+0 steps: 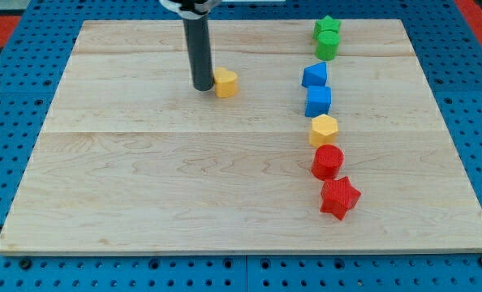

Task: Place yellow heart to the bottom of the green circle

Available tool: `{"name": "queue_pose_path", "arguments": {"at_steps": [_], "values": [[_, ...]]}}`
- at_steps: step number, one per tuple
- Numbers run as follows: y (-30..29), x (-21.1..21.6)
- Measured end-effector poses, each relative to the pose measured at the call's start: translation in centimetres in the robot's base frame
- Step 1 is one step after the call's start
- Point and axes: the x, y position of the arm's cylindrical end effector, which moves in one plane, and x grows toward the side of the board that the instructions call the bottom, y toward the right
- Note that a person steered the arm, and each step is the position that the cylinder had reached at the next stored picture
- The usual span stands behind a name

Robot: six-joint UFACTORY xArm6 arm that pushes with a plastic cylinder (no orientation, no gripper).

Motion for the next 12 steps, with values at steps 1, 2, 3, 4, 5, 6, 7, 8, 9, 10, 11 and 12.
{"name": "queue_pose_path", "arguments": {"at_steps": [1, 2, 3, 4, 5, 6, 7, 8, 9, 10, 11, 12], "values": [[2.2, 0.3], [-0.2, 3.0], [2.0, 0.6], [7.5, -0.4], [8.1, -0.4], [8.1, -2.3], [10.3, -4.0], [12.2, -4.0], [13.2, -4.0], [9.1, -4.7], [9.9, -7.3], [11.9, -6.2]]}}
